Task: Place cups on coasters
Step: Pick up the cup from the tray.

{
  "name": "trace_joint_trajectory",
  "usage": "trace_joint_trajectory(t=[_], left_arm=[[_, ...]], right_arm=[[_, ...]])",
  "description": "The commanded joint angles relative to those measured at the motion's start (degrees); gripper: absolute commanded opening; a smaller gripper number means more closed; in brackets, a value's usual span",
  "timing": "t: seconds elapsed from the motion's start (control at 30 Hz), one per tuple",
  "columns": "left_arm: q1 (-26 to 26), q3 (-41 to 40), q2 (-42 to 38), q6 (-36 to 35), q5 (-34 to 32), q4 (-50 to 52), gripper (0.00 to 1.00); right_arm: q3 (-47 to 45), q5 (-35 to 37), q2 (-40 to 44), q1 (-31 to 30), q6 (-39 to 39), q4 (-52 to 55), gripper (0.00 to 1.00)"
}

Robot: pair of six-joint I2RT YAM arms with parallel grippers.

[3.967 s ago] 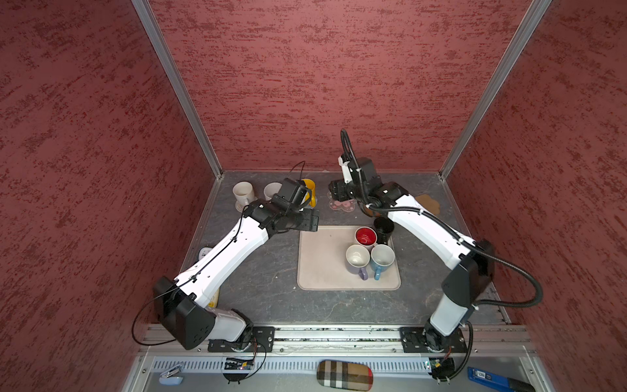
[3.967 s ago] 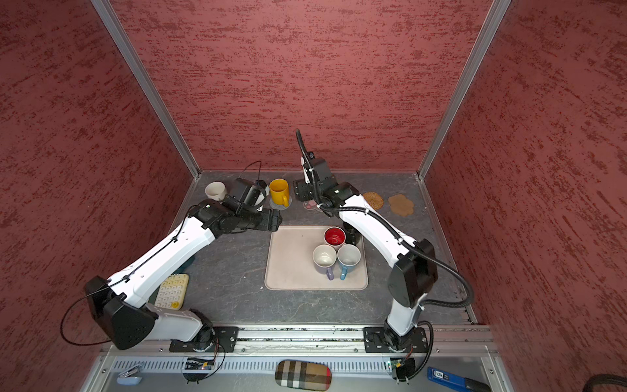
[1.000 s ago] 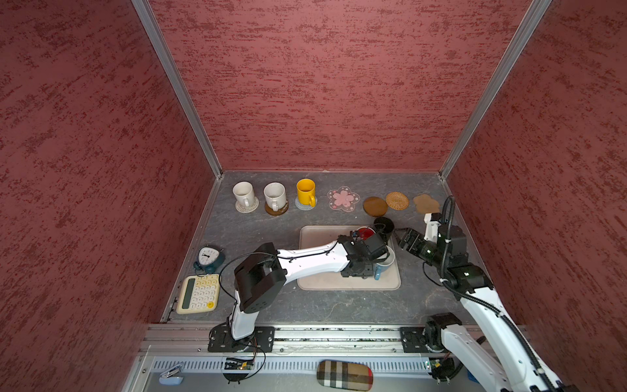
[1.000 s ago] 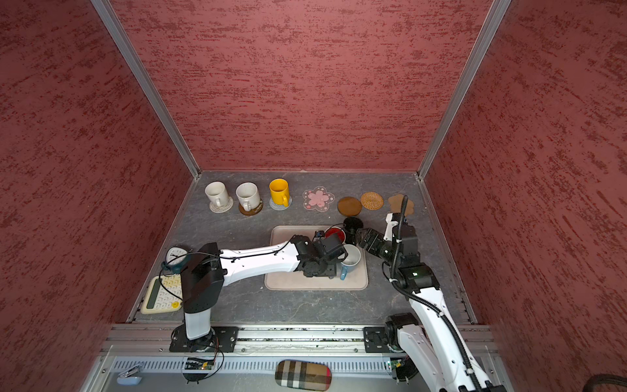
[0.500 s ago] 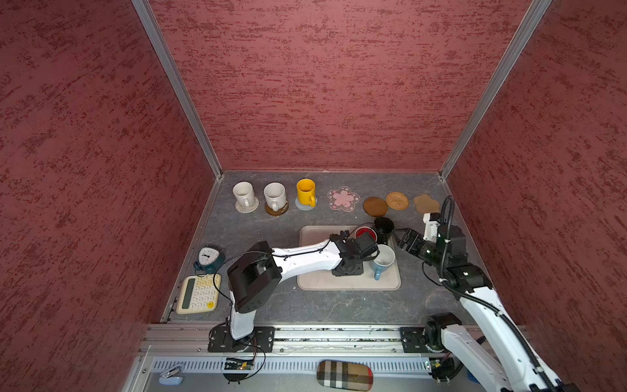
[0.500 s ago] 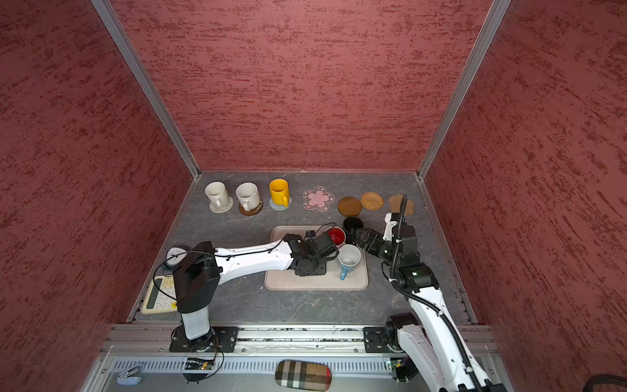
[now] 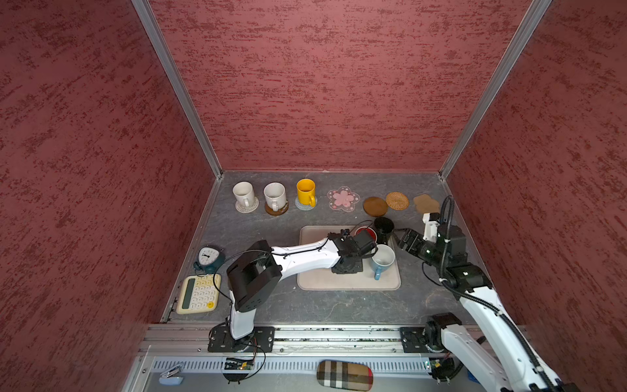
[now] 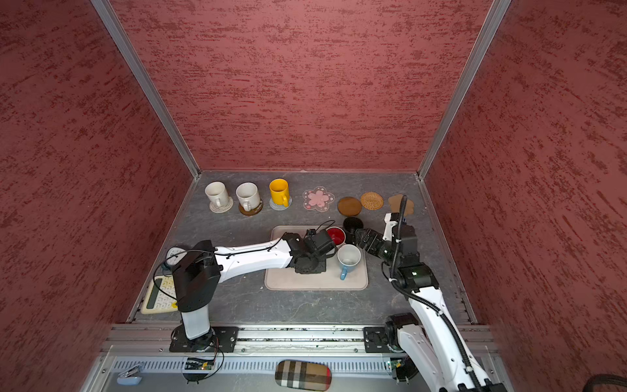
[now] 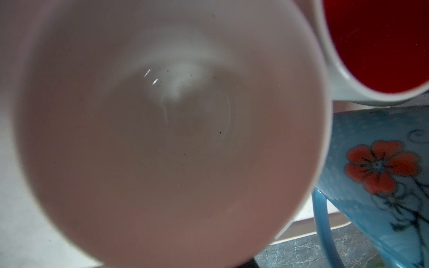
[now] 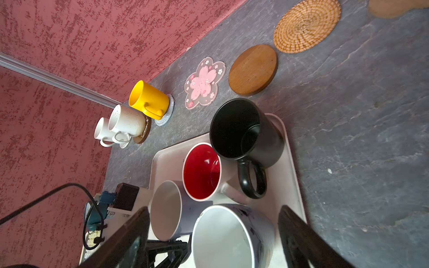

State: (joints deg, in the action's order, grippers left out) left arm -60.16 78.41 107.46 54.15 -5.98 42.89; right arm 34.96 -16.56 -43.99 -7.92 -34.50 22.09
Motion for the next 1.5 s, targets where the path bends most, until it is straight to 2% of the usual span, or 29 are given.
trace_joint_trajectory(t=[0.0, 0.23, 0.57, 0.77, 0.93, 1.1, 1.23, 1.47], left_arm=[[0.35, -1.24, -1.39, -0.7, 0.18, -0.27, 0.16], [0.48, -1.69, -3.16, -2.15, 0.93, 0.14, 0.0], [2.38, -1.7, -11.31, -7.23, 2.36, 4.69, 0.0], [7.17, 1.07, -16.55, -15.05, 4.97, 8.46, 0.0], [13.39, 2.84, -18.72, -23.43, 8.13, 7.98, 0.0], [19.86, 6.75, -15.7, -30.95, 11.99, 6.37, 0.0], [23.65, 13.3, -9.77, -34.96, 14.38, 6.7, 0.0], [27.43, 25.26, 1.69, -39.45, 18.09, 5.85, 0.0]], right_arm=[[-0.03, -0.82, 0.13, 0.29, 0.08, -2.08, 0.87], [-0.02, -2.24, -0.48, 0.35, -0.13, -2.74, 0.87], [-0.33, -8.89, -0.58, 0.36, 1.57, -7.01, 0.88], [0.45, -7.59, -0.37, 0.35, 1.27, -7.36, 0.88], [0.94, -7.25, -0.33, 0.32, 1.23, -7.96, 0.88], [1.04, -7.35, -0.05, 0.32, 1.36, -8.72, 0.88], [2.09, -7.15, -0.64, 0.3, 2.36, -7.9, 0.89], [3.57, -6.4, -2.08, 0.28, 3.45, -7.31, 0.89]])
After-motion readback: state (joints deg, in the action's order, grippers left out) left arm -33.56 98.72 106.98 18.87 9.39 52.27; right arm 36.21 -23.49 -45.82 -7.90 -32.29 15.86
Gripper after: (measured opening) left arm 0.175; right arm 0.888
